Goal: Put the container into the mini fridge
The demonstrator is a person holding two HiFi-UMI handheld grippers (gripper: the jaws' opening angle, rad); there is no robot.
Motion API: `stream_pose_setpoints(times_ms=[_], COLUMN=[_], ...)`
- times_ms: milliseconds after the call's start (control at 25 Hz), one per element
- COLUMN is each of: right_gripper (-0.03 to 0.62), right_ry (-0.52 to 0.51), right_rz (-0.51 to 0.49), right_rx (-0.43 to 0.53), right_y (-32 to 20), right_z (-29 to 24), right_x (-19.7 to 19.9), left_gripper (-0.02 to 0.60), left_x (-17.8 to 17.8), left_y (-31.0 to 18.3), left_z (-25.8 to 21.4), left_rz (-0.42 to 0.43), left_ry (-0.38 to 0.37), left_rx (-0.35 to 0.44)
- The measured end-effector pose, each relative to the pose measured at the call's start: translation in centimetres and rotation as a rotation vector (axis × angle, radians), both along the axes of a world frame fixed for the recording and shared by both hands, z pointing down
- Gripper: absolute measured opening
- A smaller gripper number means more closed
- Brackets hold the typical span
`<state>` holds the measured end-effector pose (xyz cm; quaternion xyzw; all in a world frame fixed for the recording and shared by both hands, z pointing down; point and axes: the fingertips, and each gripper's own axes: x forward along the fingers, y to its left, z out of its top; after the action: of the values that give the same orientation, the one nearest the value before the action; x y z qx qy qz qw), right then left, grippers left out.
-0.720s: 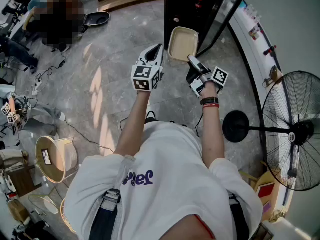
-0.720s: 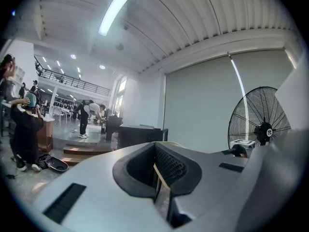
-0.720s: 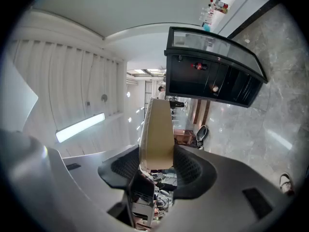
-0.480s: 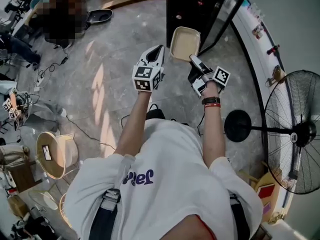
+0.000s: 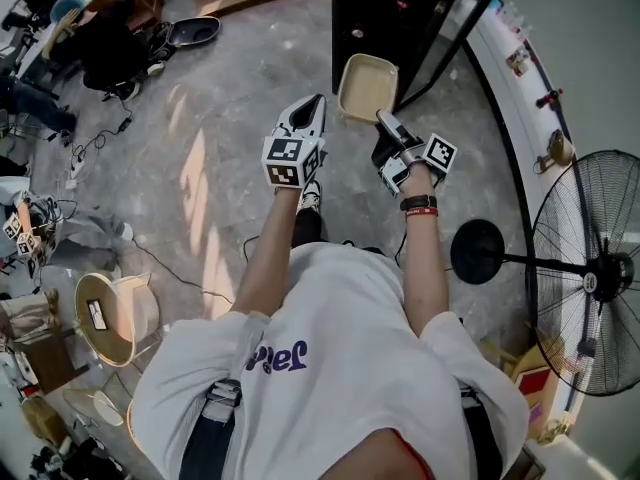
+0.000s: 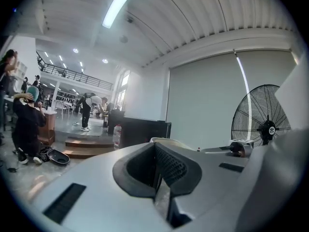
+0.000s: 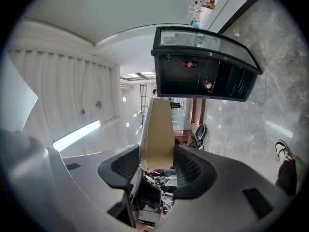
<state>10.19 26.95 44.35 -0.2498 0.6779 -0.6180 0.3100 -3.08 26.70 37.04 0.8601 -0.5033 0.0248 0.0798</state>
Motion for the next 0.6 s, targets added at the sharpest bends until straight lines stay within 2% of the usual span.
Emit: stream_pose_setpoints(times_ms=[240, 600], right_gripper=[0.23, 0.23], right_ry=[0.038, 0.027], right_rz=[0.013, 0.022], right_rx=[-0.036, -0.057], right_y=[-5.7, -14.1], right_z=[0.0, 0.4], right_x=[-1.8, -4.3], left_gripper=[0.02, 0.021], left_x=[-2.4, -4.3], left_y=[-6.4, -15.1], left_z=[-0.9, -1.1], left_rz=[-0.001, 0.029], left_ry=[0.022, 0.031], left_rx=[-0.004, -0.011])
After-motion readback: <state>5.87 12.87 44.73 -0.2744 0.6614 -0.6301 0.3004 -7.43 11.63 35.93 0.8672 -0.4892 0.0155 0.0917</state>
